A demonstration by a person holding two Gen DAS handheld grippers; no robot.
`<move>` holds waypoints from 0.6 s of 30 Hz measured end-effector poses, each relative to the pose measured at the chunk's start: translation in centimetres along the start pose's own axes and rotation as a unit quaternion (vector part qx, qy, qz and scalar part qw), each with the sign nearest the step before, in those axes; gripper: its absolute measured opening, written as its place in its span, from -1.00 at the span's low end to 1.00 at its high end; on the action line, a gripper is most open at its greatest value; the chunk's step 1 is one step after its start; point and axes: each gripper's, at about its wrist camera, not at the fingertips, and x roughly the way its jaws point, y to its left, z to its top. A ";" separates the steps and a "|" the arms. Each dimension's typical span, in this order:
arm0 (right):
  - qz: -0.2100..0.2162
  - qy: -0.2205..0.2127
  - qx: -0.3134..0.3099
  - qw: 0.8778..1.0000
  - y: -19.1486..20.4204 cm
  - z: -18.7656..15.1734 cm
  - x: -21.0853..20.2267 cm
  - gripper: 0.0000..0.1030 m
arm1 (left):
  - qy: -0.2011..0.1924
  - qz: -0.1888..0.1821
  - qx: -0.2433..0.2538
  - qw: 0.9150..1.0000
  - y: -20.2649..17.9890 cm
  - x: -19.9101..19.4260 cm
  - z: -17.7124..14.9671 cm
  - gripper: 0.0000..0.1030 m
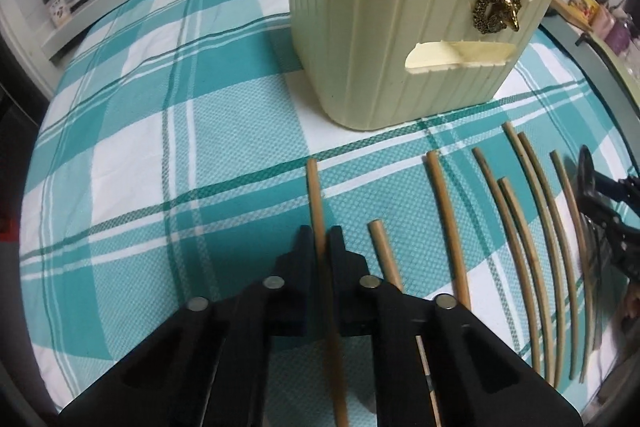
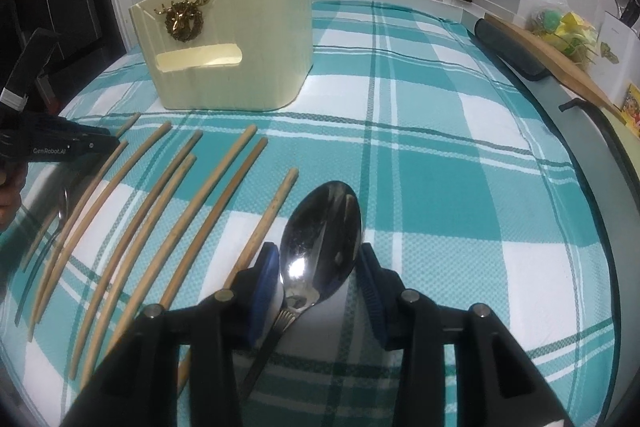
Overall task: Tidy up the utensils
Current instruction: 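Close the right tool on a metal spoon while the left tool grasps a wooden chopstick, then lift the spoon and chopstick and carry both toward the cream holder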
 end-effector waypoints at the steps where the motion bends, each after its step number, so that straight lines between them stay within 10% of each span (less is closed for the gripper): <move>1: 0.002 -0.001 0.002 1.000 -0.1 0.3 0.3 -0.21 | -0.003 -0.003 -0.004 1.000 0.1 0.0 0.1 -0.91; 13: 0.019 0.004 0.023 1.000 -1.5 2.3 1.0 -0.54 | -0.051 -0.019 -0.068 0.996 4.2 -3.5 0.1 -0.92; 18: 0.050 0.023 0.085 0.995 -2.0 2.1 0.7 0.22 | -0.052 -0.017 -0.083 0.995 5.1 -3.4 -1.0 -0.92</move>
